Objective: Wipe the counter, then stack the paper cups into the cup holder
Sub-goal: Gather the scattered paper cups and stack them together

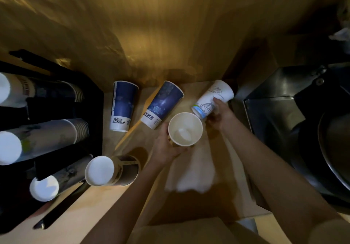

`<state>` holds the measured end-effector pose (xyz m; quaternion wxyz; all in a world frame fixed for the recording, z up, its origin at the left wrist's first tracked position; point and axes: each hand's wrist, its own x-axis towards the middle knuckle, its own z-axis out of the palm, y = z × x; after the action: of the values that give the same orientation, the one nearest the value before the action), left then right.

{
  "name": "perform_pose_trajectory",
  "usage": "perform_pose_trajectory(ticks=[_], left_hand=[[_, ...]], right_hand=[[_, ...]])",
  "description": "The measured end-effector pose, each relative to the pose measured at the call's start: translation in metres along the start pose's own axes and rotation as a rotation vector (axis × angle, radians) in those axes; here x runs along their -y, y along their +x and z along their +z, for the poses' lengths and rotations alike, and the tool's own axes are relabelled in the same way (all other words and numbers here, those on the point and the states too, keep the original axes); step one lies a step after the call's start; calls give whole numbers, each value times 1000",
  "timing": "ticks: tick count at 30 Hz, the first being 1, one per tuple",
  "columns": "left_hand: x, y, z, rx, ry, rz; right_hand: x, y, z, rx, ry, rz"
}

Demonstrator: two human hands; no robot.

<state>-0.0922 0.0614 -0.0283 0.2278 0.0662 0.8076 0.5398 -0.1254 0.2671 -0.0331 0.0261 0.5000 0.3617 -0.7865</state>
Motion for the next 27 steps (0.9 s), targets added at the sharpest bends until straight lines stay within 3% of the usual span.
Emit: perform_pose_trajectory(ticks=[7, 13, 23, 27], left_hand=[[-4, -2, -1, -1, 8, -11], [-3, -2, 0, -15, -6, 12], [1, -3, 1, -6, -33, 21], [2, -4, 0, 12, -76, 34]], right_hand=[[-1, 12, 14, -86, -202, 7], [-2, -8, 12, -3, -174, -21], [18, -131, 11, 265, -302, -633], [-10, -140, 9, 272, -485, -718]])
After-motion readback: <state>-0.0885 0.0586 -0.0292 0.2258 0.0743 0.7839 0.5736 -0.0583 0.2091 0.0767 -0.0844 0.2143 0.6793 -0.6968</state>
